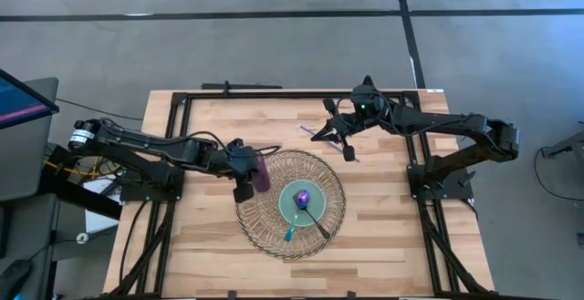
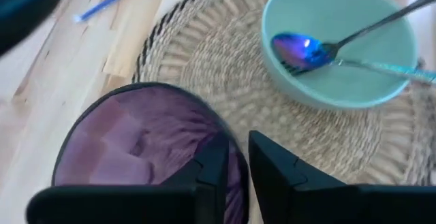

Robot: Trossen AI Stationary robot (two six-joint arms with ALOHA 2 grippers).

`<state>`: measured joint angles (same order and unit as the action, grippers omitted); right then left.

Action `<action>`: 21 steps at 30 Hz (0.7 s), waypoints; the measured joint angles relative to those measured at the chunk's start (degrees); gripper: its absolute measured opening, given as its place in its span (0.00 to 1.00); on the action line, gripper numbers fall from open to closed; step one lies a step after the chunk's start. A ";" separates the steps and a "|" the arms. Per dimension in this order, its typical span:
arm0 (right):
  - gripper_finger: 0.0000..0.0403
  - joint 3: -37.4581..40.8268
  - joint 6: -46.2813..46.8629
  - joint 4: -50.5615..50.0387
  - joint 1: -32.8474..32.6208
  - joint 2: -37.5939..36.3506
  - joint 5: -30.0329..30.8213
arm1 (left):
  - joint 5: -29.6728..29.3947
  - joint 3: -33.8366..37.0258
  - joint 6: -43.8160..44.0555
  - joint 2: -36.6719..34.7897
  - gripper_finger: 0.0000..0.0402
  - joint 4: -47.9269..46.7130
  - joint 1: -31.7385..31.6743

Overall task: Pick & Place Utensil
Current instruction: Put the purple cup to the left side of the bowl on the table placemat

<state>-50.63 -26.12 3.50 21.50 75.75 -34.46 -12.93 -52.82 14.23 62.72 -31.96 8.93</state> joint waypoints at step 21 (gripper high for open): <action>0.00 0.00 -10.43 0.48 0.00 0.00 0.00 | 4.02 0.11 -0.23 0.00 0.06 5.79 0.44</action>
<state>-50.63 -36.54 3.98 21.50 75.75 -34.46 -8.91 -52.71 14.00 62.72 -26.17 9.37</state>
